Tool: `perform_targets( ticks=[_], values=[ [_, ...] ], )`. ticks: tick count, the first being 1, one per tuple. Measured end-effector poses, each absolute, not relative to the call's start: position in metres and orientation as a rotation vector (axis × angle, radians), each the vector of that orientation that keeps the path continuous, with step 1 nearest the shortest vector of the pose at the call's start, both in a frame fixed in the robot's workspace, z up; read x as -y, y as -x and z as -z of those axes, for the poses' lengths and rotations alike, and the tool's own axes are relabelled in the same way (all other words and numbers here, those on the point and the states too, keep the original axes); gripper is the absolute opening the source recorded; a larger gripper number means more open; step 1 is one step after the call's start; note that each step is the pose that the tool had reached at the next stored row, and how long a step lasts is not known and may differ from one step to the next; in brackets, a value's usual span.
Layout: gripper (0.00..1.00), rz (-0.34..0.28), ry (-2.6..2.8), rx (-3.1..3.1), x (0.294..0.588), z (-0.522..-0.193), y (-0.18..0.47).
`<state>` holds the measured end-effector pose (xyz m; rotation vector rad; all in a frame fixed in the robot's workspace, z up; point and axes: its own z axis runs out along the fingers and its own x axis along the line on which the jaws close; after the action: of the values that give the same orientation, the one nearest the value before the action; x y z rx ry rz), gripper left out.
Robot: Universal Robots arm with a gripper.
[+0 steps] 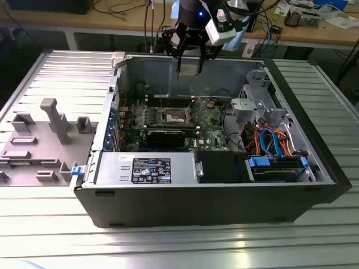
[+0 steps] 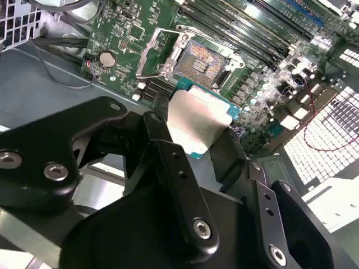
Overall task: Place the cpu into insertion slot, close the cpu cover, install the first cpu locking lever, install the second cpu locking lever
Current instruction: 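Place the cpu into insertion slot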
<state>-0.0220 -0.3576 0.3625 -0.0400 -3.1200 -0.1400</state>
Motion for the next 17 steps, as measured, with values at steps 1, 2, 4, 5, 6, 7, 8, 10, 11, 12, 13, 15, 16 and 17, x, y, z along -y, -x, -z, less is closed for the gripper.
perform_targets(
  ticks=[1, 2, 4, 5, 6, 7, 8, 10, 11, 12, 13, 15, 16, 17],
  values=[
    [0.54, 0.140, 0.040, 3.120, 0.3576, -0.3625, 0.0220],
    [0.54, 0.140, 0.040, 3.120, 0.3576, -0.3625, 0.0220],
    [0.54, 0.140, 0.040, 3.120, 0.3576, -0.3625, 0.0221],
    [0.54, 0.140, 0.040, 3.120, 0.3576, -0.3625, 0.0220],
    [0.54, 0.140, 0.040, 3.120, 0.3576, -0.3625, 0.0222],
    [0.54, 0.140, 0.040, 3.120, 0.3576, -0.3625, 0.0225],
    [0.54, 0.140, 0.040, 3.120, 0.3576, -0.3625, 0.0230],
    [0.54, 0.140, 0.055, 3.120, 0.3576, -0.3625, 0.0235],
    [0.54, 0.140, 0.086, 3.120, 0.3576, -0.3624, 0.0235],
    [0.54, 0.141, 0.110, 3.120, 0.3576, -0.3623, 0.0236],
    [0.54, 0.141, 0.120, 3.120, 0.3576, -0.3623, 0.0239],
    [0.54, 0.141, 0.123, 3.120, 0.3576, -0.3623, 0.0260],
    [0.54, 0.141, 0.123, 3.120, 0.3576, -0.3623, 0.0266],
    [0.54, 0.141, 0.123, 3.120, 0.3576, -0.3623, 0.0270]
  ],
)
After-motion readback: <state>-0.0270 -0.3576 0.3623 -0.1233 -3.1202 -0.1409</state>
